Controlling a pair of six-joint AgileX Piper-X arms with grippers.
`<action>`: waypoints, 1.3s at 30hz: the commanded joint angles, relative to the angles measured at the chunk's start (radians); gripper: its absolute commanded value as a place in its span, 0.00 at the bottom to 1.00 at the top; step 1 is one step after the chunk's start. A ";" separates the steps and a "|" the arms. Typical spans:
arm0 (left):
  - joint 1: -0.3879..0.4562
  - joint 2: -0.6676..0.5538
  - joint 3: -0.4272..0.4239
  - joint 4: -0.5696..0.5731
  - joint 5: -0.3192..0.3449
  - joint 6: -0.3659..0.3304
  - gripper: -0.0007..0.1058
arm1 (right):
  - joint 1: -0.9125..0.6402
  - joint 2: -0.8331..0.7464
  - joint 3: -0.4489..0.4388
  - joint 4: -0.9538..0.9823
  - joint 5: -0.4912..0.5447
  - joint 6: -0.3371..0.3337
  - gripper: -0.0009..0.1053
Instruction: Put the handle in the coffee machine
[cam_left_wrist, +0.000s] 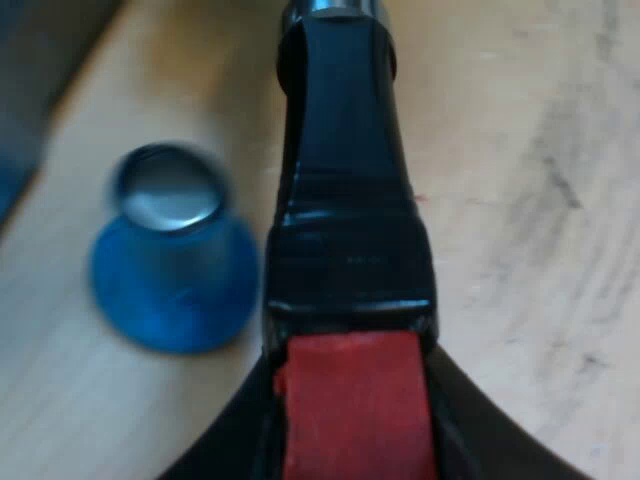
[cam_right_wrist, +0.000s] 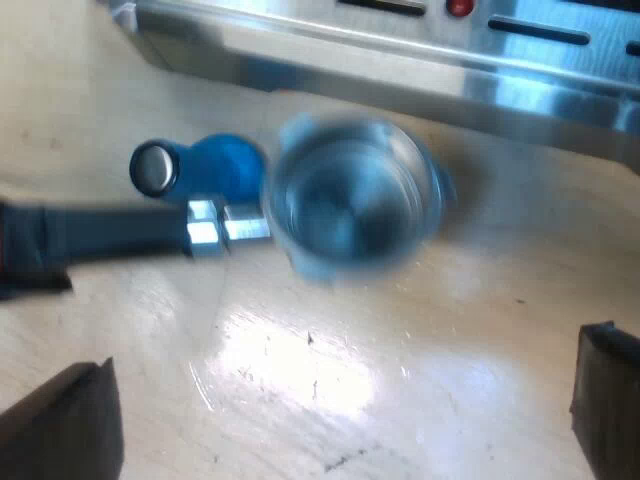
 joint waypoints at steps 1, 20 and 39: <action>0.041 -0.003 -0.004 -0.011 0.048 0.019 0.01 | 0.073 -0.046 -0.008 0.029 0.110 0.058 0.87; 0.057 -0.001 -0.116 -0.021 0.073 0.019 0.01 | 0.446 -0.065 0.096 -0.127 0.757 0.224 0.87; 0.208 0.001 -0.146 -0.112 0.114 0.019 0.01 | 0.446 0.052 0.109 -0.306 0.919 0.214 0.87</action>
